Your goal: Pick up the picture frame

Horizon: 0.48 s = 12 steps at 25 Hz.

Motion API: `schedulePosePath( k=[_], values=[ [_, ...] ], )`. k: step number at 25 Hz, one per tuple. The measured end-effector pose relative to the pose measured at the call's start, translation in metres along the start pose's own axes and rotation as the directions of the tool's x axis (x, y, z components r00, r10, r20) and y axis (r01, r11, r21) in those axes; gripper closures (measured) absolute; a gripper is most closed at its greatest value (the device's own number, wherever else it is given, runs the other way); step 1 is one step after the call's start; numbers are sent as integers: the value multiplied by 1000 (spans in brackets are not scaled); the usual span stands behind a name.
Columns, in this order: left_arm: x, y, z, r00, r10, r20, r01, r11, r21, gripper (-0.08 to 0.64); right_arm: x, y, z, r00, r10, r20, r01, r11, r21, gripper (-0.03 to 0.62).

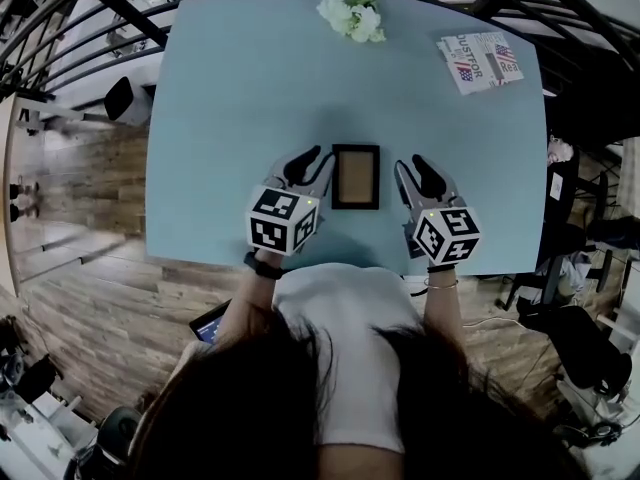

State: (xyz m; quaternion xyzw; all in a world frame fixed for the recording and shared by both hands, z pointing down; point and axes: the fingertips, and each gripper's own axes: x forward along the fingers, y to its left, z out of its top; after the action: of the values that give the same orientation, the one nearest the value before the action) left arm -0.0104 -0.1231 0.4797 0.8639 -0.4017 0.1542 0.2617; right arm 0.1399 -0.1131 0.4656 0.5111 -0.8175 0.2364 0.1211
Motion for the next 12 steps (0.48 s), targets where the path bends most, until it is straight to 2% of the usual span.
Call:
schedulePosePath(
  k=[5, 12],
  values=[
    [14, -4, -21, 998, -25, -56, 22, 998, -53, 456, 7, -1, -22, 998, 18, -54, -16, 1000, 24, 468],
    [29, 3, -56, 989, -34, -143, 18, 993, -113, 457, 23, -4, -53, 993, 37, -114, -28, 996, 83, 468]
  ],
)
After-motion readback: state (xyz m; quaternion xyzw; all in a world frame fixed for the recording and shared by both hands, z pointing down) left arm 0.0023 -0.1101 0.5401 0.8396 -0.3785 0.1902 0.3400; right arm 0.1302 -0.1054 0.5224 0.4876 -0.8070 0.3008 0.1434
